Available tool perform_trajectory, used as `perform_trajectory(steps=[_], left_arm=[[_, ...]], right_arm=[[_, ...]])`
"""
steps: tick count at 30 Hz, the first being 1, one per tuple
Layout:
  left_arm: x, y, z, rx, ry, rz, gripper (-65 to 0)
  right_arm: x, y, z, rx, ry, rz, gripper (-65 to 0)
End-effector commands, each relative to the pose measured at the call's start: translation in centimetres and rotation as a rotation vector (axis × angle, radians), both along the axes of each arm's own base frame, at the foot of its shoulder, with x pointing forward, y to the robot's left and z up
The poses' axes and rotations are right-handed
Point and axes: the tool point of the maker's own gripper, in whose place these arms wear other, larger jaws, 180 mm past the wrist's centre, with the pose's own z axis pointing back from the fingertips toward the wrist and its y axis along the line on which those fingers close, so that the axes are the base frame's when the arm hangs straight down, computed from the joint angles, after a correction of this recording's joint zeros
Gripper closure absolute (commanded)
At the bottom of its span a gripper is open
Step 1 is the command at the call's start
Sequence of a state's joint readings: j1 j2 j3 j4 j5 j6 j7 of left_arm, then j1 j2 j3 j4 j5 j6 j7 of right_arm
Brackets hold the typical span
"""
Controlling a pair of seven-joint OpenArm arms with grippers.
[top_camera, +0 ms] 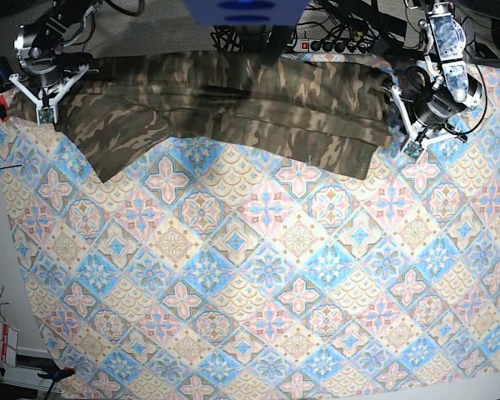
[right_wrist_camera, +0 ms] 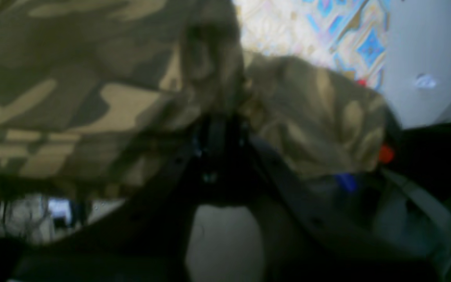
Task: Fold the T-shirt properly
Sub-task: 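Pull the folded shirt toward the robot with both grippers, then release and regrasp the strip's end with the left gripper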
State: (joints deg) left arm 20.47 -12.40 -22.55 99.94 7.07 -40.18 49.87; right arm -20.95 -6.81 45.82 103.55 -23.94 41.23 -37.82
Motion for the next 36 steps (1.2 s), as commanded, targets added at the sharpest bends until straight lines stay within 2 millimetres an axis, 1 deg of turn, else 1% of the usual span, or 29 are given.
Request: perform_trajectory(steps=[1,3,5,6,8,10,12,14,16,18,19,21,24,26,29,31,33,36], left_arm=[[0.1,0.7,0.1,0.029,0.006,-0.007,-3.6],[-0.6,0.8,-0.9,0.052,0.049,-0.019,-3.7],[-1.3,0.8,-1.9,0.079,0.092,-0.038,-5.0],[-1.6,1.0,-2.2,0.089,0.108,-0.04,-7.3],[-1.9,1.1,-2.6,0.093,0.122,-0.039,-13.8],[-1.4,1.1,-2.6,0.086,0.115,-0.035,-21.9],[-1.5,1.2,-2.8,0.085,0.122,-0.03,-27.0],[-1.4,1.2,-2.8,0.085,0.121,-0.029,-29.9],[-1.4,1.2,-2.7,0.085,0.12,-0.03,-31.2],[-1.4,1.3,-2.7,0.085,0.115,-0.025,-31.3],[-1.3,1.8,-2.4,0.09,0.109,-0.01,-31.3],[0.2,3.3,-0.8,0.113,0.05,0.033,-31.3],[1.1,4.4,1.1,0.116,-0.024,0.107,-31.4],[2.9,4.8,3.5,0.123,-0.119,0.152,-31.5],[4.1,3.8,5.8,0.123,-0.202,0.161,-31.5],[4.7,2.4,6.6,0.109,-0.235,0.148,-31.6],[5.5,0.0,6.0,0.076,-0.229,0.085,-31.6],[6.2,-2.8,5.5,0.045,-0.22,0.012,-31.9]], right_arm=[[-0.4,-1.3,0.8,-0.048,0.015,-0.018,-1.2],[-0.8,-1.0,0.3,-0.043,0.068,-0.022,-3.3],[-0.7,-0.8,0.2,-0.045,0.099,-0.007,-9.1],[-0.6,-0.7,0.2,-0.046,0.105,0.001,-12.4],[-0.1,-0.2,0.0,-0.039,0.101,0.022,-19.2],[0.5,0.4,-0.1,-0.032,0.09,0.046,-23.3],[1.0,1.1,-0.2,-0.024,0.09,0.071,-22.4],[1.6,1.7,-0.4,-0.016,0.088,0.095,-19.5],[1.8,2.4,-0.6,-0.009,0.101,0.113,-18.7],[1.8,2.7,-0.8,-0.006,0.118,0.119,-19.7],[1.8,2.7,-0.8,-0.005,0.121,0.121,-20.6],[1.8,2.7,-0.7,-0.008,0.117,0.121,-22.9],[2.1,2.7,-0.5,-0.012,0.107,0.125,-26.8],[2.6,2.7,-0.4,-0.013,0.096,0.124,-28.3],[2.9,2.7,-0.2,-0.014,0.09,0.122,-28.7],[3.0,2.7,-0.2,-0.013,0.088,0.124,-28.7],[3.1,2.7,-0.2,-0.013,0.087,0.124,-28.6],[3.1,2.7,-0.2,-0.013,0.087,0.124,-28.7]])
